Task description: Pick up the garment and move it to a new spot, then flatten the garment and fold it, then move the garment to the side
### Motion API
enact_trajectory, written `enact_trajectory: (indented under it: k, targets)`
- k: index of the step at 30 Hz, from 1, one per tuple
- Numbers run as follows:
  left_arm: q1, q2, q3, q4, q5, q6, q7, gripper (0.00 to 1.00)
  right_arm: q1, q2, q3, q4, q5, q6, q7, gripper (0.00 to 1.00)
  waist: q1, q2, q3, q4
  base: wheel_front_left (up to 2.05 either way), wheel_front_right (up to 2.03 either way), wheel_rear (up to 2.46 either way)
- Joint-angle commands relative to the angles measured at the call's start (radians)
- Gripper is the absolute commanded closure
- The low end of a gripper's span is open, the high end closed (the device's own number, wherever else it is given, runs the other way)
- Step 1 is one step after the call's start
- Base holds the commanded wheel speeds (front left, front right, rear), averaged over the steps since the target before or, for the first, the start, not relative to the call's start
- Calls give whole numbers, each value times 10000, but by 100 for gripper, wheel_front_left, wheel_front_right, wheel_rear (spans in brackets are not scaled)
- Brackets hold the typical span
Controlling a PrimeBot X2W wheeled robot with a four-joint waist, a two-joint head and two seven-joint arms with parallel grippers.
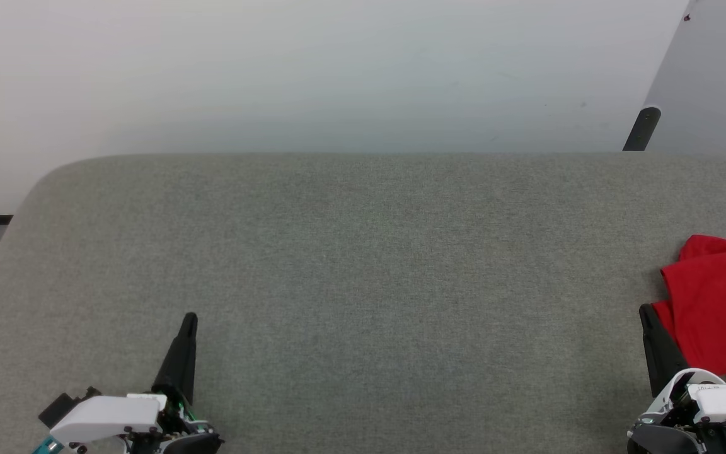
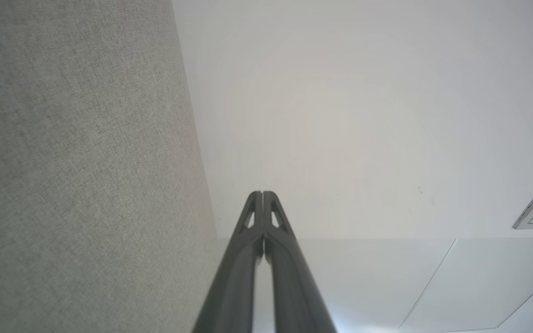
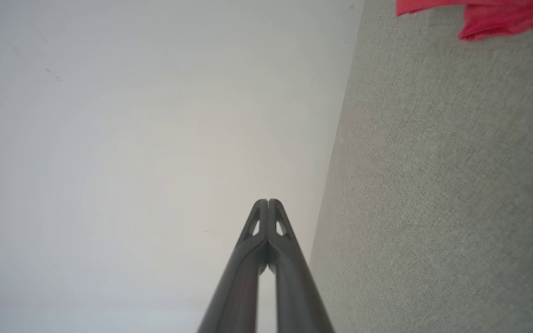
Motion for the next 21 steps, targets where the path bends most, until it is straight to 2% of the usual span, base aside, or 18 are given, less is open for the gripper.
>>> enact_trajectory:
  k: [1, 21]
  targets:
    - [-107, -18, 36, 11, 37, -36, 8, 100, -25, 27, 31, 2, 44, 4, 5, 100, 0, 0, 0, 0, 0, 0, 0]
    - [-107, -25, 43, 11, 48, -36, 18, 100, -25, 27, 32, 2, 44, 4, 6, 100, 0, 0, 0, 0, 0, 0, 0]
